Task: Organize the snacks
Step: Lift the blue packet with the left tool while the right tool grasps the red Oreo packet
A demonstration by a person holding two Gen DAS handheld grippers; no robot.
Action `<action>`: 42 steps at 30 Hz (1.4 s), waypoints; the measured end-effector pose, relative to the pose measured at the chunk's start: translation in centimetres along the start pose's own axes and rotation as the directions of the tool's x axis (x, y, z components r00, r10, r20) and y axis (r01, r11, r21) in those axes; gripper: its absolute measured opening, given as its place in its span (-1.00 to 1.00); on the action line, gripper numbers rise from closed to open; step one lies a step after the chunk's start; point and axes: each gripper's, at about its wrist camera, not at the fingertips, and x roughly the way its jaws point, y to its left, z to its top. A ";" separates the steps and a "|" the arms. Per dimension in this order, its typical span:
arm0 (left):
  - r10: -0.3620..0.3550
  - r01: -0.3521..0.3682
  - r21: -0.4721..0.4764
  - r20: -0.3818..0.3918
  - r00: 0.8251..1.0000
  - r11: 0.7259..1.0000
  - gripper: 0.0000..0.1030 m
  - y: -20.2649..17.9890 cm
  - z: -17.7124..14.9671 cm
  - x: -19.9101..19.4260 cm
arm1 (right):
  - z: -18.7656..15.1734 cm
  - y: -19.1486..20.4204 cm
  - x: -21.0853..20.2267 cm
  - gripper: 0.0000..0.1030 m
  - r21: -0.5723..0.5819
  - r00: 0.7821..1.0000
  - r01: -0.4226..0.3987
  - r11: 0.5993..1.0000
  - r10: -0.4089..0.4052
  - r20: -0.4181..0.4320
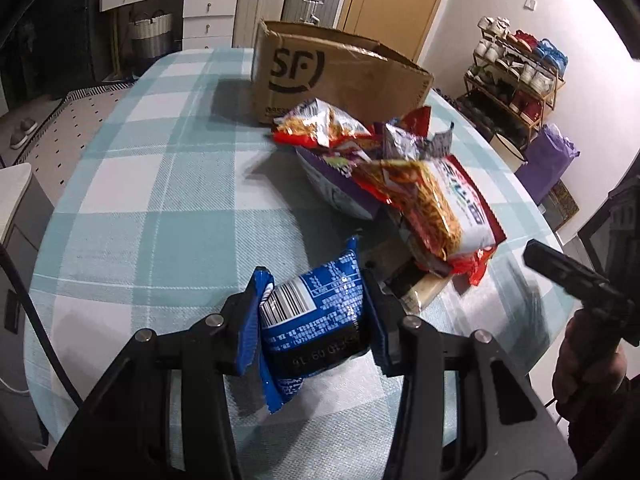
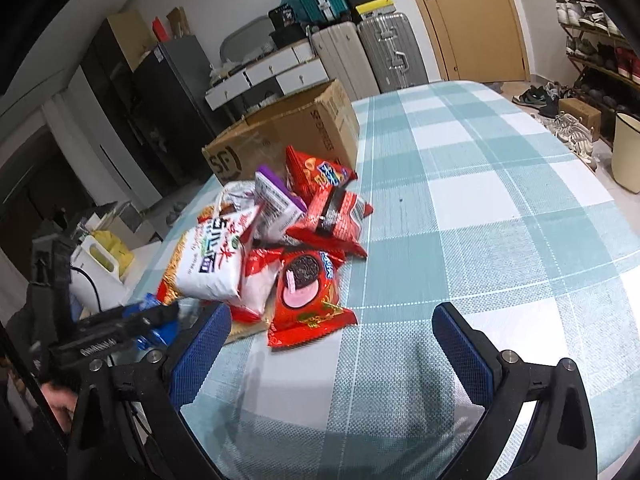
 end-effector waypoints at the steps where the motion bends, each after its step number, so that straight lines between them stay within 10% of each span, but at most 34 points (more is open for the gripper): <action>1: 0.004 -0.004 -0.002 0.005 1.000 1.000 -0.19 0.1 0.1 -0.2 | 0.1 0.1 0.4 0.99 -0.008 1.000 0.014 1.000 -0.014 -0.007; 17: 0.013 -0.013 -0.019 0.027 1.000 1.000 -0.19 1.5 1.0 -0.7 | 1.5 2.7 5.0 0.93 -0.169 0.991 0.113 0.979 -0.124 -0.056; 28: 0.021 -0.020 -0.031 0.029 0.999 0.999 -0.19 1.7 1.4 -0.9 | 1.9 2.0 6.8 -0.13 -0.130 0.991 0.051 0.990 -0.067 -0.118; 42: 0.052 -0.048 -0.039 0.113 0.992 0.998 -0.19 1.8 3.1 -3.7 | 2.7 0.6 2.5 -0.14 -0.045 1.000 -0.020 0.999 0.019 -0.019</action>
